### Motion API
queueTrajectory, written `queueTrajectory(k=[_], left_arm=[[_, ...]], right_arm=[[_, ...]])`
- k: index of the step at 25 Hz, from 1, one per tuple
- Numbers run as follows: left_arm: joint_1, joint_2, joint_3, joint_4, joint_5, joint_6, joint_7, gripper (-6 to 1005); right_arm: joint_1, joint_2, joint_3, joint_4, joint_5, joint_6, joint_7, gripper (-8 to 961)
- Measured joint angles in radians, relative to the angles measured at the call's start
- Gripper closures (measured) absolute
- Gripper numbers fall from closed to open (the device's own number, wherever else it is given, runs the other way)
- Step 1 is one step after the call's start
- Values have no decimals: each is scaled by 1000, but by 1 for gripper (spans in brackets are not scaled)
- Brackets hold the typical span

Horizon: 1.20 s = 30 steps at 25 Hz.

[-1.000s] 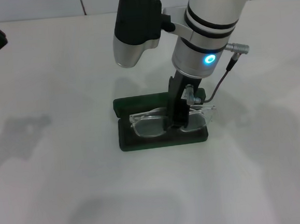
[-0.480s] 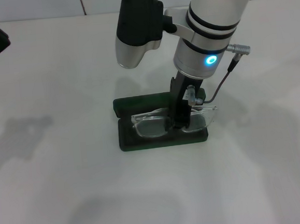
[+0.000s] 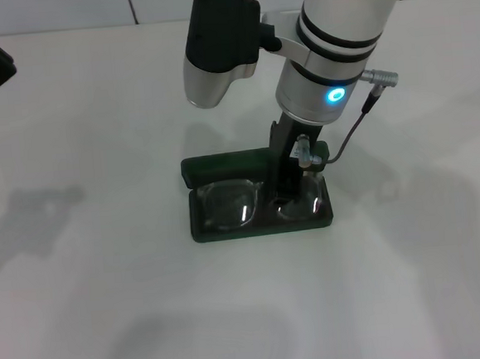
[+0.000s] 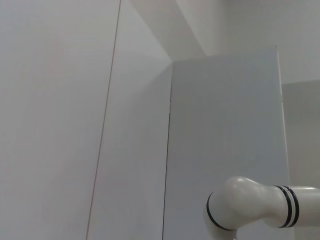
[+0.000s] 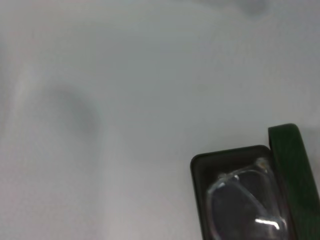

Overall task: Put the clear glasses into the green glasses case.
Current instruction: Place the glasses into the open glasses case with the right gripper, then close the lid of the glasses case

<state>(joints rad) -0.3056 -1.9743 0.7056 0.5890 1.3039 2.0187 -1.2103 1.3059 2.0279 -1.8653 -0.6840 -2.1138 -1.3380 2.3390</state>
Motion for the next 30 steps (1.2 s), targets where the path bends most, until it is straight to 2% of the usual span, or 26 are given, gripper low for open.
queueTrajectory(k=[9, 12, 15, 16, 18, 20, 21, 24, 25, 28, 30], left_arm=[[-1, 0, -2, 0, 0, 0, 0, 942], [-1, 0, -3, 0, 0, 0, -2, 942], [-1, 2, -5, 0, 0, -1, -7, 942], [-1, 3, -6, 0, 0, -1, -10, 942], [-10, 6, -6, 2, -2, -1, -25, 942], [-26, 8, -7, 5, -2, -3, -44, 942], [-38, 9, -6, 8, -1, -6, -55, 942], [-60, 12, -3, 13, 8, -18, -75, 936], [-86, 13, -2, 18, 31, -46, -105, 934], [-116, 11, -1, 35, 67, -95, -149, 906], [-132, 5, 0, 61, 105, -130, -177, 859]], right_arm=[[-9, 0, 6, -27, -1, -10, 7, 794], [-55, 0, 34, -100, -5, -40, 10, 793], [-139, -2, 94, -242, -11, -92, 10, 792], [-200, -3, 133, -338, -15, -130, 10, 792], [-261, -4, 170, -433, -24, -164, 11, 791], [-369, -5, 221, -587, -44, -210, 13, 790], [-456, -7, 257, -702, -57, -235, 12, 790], [-628, -10, 332, -904, -71, -257, -12, 785], [-699, -10, 368, -978, -63, -258, -37, 784], [-856, -8, 459, -1102, -7, -246, -124, 779], [-951, -8, 553, -1126, 102, -238, -218, 776]])
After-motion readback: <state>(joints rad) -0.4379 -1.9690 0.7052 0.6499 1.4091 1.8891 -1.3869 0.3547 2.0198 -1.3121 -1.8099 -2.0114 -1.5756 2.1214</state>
